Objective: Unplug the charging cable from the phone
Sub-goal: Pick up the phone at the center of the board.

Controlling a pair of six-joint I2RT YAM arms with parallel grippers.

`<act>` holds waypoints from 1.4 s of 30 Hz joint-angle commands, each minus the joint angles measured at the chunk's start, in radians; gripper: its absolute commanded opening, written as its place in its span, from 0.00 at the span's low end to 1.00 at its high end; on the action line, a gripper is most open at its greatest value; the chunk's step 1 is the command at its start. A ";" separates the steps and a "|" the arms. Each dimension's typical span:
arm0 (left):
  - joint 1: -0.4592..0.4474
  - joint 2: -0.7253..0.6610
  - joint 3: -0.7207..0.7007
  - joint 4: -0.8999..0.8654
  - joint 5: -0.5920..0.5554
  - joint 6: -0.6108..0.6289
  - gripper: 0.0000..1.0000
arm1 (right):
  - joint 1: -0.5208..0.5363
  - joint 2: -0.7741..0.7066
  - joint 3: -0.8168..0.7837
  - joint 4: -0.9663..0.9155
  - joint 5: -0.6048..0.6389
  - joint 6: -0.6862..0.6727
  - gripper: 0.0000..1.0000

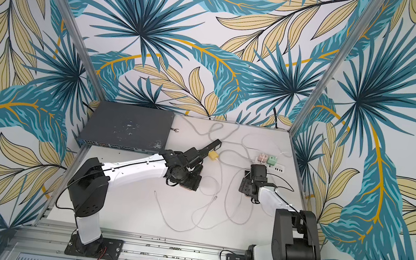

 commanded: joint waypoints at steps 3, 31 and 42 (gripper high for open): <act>0.013 -0.051 -0.021 0.013 0.002 -0.001 0.83 | -0.004 0.051 0.042 -0.017 -0.032 -0.015 0.88; 0.026 -0.053 -0.001 -0.007 -0.002 0.002 0.83 | 0.011 0.181 0.135 -0.033 -0.078 -0.019 0.75; 0.026 -0.057 0.011 -0.012 0.004 0.006 0.83 | 0.011 -0.002 0.082 -0.066 -0.080 0.034 0.57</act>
